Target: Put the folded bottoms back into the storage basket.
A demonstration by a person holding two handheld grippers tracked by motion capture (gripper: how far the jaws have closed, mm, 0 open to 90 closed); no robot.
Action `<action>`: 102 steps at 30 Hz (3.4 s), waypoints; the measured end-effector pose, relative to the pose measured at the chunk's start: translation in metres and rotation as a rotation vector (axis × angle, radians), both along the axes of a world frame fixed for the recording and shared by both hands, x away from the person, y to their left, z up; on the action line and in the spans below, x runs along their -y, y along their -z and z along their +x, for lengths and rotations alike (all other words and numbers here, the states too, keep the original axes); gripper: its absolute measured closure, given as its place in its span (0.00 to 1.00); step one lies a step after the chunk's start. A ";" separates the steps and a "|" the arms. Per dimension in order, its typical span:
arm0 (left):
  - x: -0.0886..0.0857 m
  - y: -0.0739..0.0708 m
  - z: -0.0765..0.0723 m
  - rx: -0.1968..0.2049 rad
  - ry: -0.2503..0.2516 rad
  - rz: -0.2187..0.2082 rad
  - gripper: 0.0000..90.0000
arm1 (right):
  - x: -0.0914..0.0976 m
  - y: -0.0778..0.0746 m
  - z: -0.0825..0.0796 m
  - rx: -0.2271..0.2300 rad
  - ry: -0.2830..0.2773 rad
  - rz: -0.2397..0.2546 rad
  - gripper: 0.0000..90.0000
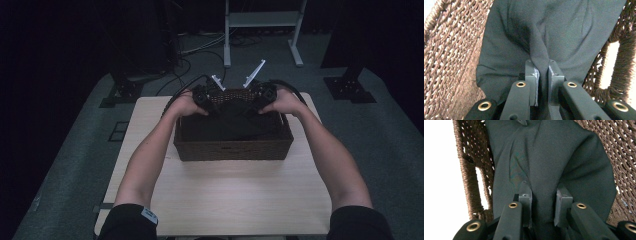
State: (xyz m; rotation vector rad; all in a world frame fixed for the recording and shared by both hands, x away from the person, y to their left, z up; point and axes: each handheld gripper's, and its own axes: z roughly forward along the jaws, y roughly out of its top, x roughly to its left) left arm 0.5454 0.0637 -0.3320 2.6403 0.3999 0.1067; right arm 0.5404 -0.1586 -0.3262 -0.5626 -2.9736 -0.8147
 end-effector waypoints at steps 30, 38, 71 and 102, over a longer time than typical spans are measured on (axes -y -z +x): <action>0.009 0.028 0.005 -0.006 -0.040 0.048 0.90 | 0.004 0.030 0.004 -0.019 0.066 -0.004 0.77; 0.006 0.037 0.008 -0.006 -0.066 0.048 0.90 | 0.011 0.041 0.008 -0.026 0.106 0.012 0.77; -0.007 0.023 -0.018 0.022 -0.106 -0.100 0.54 | 0.042 0.025 -0.019 0.024 0.183 0.110 0.50; -0.016 0.010 -0.050 0.023 -0.085 -0.113 0.42 | 0.065 0.002 -0.058 0.068 0.169 0.151 0.42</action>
